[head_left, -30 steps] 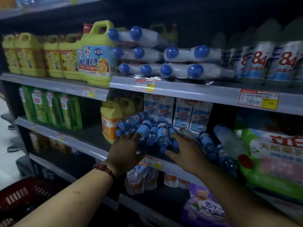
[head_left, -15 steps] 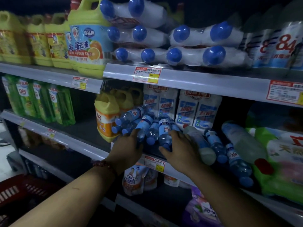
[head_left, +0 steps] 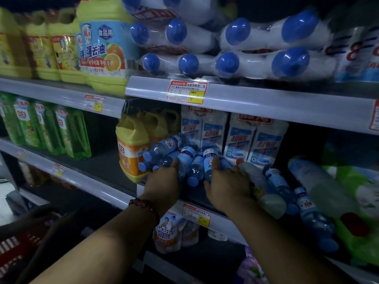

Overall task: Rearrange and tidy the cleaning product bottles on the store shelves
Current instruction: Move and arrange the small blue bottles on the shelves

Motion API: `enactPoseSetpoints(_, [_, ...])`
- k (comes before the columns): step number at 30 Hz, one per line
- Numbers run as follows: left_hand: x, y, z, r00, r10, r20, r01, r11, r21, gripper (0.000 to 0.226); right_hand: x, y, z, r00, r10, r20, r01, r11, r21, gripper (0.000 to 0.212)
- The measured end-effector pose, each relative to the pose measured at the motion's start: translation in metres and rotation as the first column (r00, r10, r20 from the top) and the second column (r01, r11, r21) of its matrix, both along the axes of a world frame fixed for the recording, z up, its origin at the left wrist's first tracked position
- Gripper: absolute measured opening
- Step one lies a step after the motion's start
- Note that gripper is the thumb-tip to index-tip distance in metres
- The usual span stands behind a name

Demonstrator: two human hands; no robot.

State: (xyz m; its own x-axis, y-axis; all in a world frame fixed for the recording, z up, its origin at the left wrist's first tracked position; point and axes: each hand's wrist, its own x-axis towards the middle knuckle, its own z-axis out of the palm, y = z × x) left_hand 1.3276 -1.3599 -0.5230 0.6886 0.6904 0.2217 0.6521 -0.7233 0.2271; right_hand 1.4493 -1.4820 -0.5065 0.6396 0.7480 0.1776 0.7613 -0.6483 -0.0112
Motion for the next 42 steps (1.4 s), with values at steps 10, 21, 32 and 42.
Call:
enactPoseSetpoints(10, [-0.016,-0.011,0.023,0.989,-0.026,-0.148,0.023,0.999,-0.025,0.084,0.001,-0.037,0.017,0.967,0.170,-0.191,-0.159,0.985,0.070,0.079])
enactPoseSetpoints(21, [-0.050,-0.099,0.095,0.991,-0.124,-0.060,0.136,0.946,0.294,0.061,-0.047,-0.113,0.078,0.917,0.395,0.050,-0.392,0.874,0.286,0.057])
enactPoseSetpoints(32, [-0.059,-0.144,0.190,0.910,-0.318,0.264,0.139,0.837,0.530,0.038,-0.048,-0.178,0.176,0.878,0.366,0.310,-0.477,0.736,0.481,0.035])
enactPoseSetpoints(42, [-0.011,-0.118,0.256,0.820,-0.207,0.533,0.135,0.976,0.172,0.039,-0.006,-0.161,0.241,0.957,0.242,0.160,-0.289,0.753,0.592,0.065])
